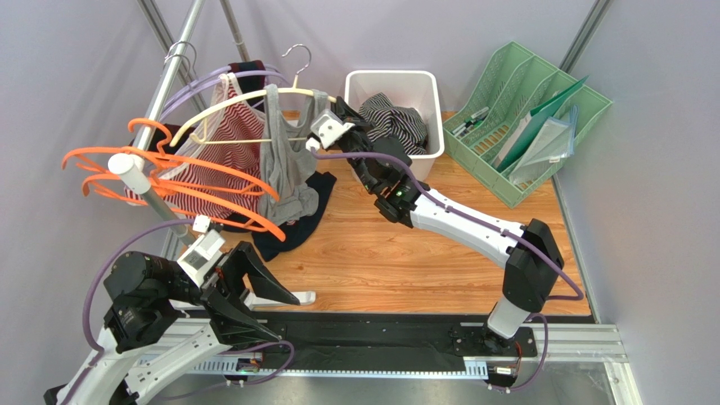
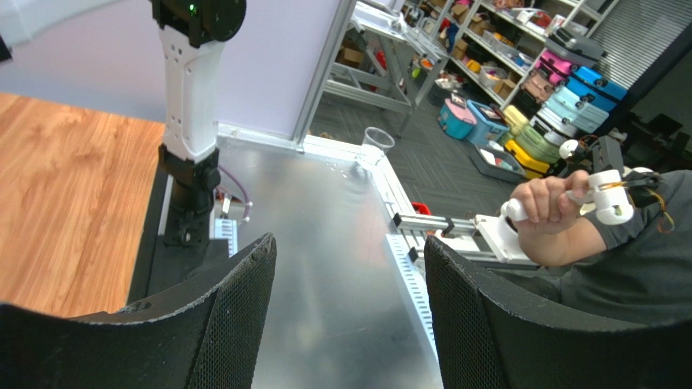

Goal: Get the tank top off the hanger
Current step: Pick up the hanger from the clothesline, then remove the hanger from the clothesline.

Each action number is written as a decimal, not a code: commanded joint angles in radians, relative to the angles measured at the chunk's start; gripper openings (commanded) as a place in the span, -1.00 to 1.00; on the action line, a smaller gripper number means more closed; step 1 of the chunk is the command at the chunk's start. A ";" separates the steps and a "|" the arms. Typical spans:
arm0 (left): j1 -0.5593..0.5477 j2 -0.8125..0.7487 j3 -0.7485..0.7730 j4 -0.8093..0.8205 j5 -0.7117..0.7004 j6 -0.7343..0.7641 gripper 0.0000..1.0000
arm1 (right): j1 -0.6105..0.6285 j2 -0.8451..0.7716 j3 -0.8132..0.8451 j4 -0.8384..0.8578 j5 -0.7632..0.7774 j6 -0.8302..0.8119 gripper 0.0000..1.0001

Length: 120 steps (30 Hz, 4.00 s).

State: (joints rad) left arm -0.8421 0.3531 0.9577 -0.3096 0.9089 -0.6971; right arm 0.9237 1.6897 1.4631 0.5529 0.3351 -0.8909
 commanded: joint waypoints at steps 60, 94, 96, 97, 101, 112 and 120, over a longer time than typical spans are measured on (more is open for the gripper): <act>-0.002 1.179 1.129 -0.473 -0.950 0.505 -0.04 | 0.007 -0.702 -0.311 -0.693 0.054 0.303 -1.00; -0.002 1.155 1.070 -0.493 -1.024 0.516 -0.08 | 0.053 -0.706 -0.322 -0.702 0.099 0.282 -1.00; -0.002 1.175 1.086 -0.499 -1.024 0.519 -0.09 | 0.058 -0.706 -0.322 -0.702 0.104 0.280 -1.00; 0.000 1.182 1.090 -0.503 -1.028 0.519 -0.10 | 0.060 -0.708 -0.322 -0.702 0.110 0.277 -1.00; -0.002 1.195 1.087 -0.511 -1.048 0.521 -0.16 | 0.070 -0.717 -0.325 -0.702 0.117 0.274 -1.00; 0.000 1.179 1.089 -0.491 -1.036 0.515 -1.00 | 0.090 -0.730 -0.328 -0.673 0.182 0.314 -1.00; 0.000 1.058 0.963 -0.275 -0.993 0.501 -1.00 | 0.090 -0.717 -0.327 -0.740 0.327 0.535 -0.44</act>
State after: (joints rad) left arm -0.8516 1.5108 1.9686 -0.7414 -0.0765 -0.2028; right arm 1.0122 0.9939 1.0946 -0.2028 0.5140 -0.5144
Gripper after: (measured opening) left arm 0.036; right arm 0.215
